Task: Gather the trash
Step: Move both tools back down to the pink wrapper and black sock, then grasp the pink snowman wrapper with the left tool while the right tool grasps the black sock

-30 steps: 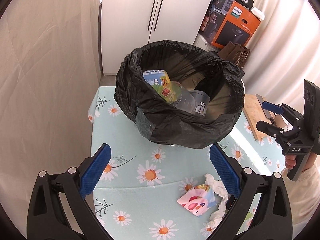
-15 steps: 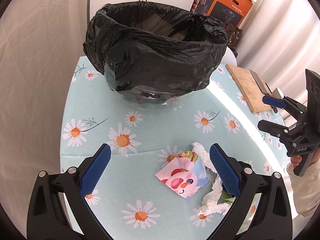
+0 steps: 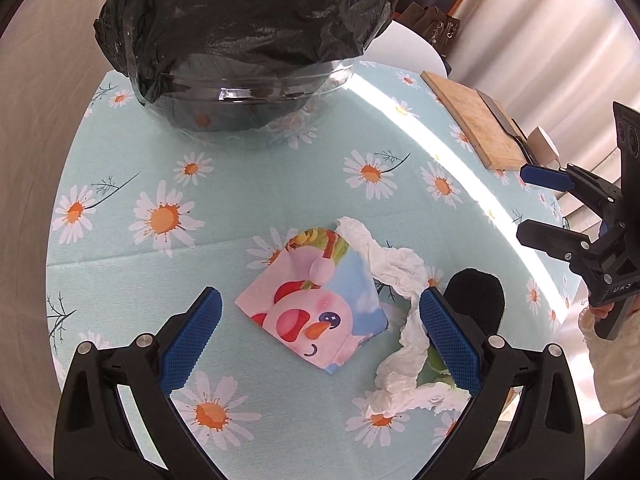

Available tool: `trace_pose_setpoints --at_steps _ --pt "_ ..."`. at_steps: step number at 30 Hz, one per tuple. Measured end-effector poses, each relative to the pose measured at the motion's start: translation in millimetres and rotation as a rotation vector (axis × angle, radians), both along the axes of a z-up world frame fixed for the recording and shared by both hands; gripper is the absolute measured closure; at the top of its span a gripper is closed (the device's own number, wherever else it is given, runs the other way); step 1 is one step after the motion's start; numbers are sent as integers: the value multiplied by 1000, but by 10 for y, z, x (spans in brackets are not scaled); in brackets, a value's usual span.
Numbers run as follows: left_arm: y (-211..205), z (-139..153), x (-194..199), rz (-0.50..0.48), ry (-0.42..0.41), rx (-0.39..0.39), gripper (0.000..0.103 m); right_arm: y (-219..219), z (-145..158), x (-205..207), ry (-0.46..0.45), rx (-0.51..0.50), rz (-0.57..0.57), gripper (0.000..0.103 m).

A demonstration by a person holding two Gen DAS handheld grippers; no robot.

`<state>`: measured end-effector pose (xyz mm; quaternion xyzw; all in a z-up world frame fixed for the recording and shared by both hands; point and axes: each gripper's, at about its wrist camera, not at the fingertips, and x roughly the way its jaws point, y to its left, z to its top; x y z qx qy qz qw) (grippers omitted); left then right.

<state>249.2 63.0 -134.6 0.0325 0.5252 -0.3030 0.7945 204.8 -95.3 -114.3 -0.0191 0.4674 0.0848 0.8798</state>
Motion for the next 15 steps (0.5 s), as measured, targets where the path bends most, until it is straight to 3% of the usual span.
trace_pose_setpoints --at_steps 15 --pt "-204 -406 -190 -77 44 71 6 -34 -397 -280 90 33 -24 14"
